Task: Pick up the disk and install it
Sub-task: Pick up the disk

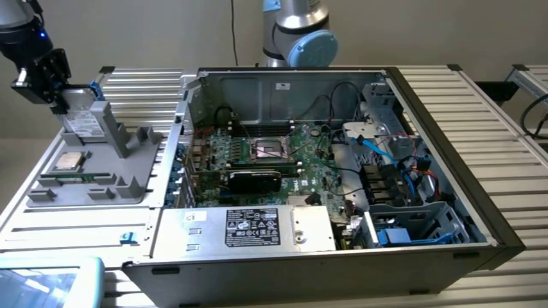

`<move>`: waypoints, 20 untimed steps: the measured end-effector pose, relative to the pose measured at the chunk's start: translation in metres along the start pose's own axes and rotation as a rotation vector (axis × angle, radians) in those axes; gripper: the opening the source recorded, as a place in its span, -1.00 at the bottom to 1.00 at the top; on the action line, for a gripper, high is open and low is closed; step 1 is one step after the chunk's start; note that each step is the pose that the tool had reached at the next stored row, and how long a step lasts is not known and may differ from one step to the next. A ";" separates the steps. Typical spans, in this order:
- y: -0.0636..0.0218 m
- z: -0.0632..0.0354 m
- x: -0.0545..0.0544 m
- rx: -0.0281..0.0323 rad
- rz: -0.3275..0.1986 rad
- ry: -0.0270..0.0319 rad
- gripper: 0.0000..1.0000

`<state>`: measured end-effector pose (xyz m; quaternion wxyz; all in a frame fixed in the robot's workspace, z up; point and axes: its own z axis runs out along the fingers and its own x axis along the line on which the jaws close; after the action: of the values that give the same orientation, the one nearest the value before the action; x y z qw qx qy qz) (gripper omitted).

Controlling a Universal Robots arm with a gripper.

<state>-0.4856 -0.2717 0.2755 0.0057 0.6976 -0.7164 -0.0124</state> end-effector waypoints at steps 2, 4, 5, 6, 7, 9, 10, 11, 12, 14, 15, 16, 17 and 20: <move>0.0000 0.0000 0.000 -0.0001 -0.003 0.0001 -0.07; 0.0000 0.0000 0.000 -0.0001 -0.010 0.0002 -0.07; 0.0000 0.0000 0.000 -0.0001 -0.013 0.0003 -0.07; 0.0000 0.0000 0.000 -0.0001 -0.015 0.0004 -0.07; 0.0000 0.0000 0.000 -0.0002 -0.017 0.0004 -0.07; -0.0001 0.0000 0.000 -0.0002 -0.020 0.0005 -0.07; -0.0001 0.0000 0.000 -0.0002 -0.020 0.0005 -0.07; 0.0000 0.0000 0.000 -0.0002 -0.020 0.0006 -0.07; 0.0000 0.0000 0.000 -0.0003 -0.020 0.0005 -0.07; -0.0001 0.0000 0.000 -0.0003 -0.020 0.0006 -0.07; 0.0000 0.0000 0.000 -0.0002 -0.020 0.0006 -0.07; -0.0001 0.0000 0.000 -0.0002 -0.020 0.0006 -0.11; -0.0001 0.0000 0.000 -0.0002 -0.020 0.0006 -0.25; -0.0001 0.0000 0.000 -0.0002 -0.020 0.0005 -0.25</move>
<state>-0.4855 -0.2718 0.2755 0.0058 0.7047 -0.7093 -0.0123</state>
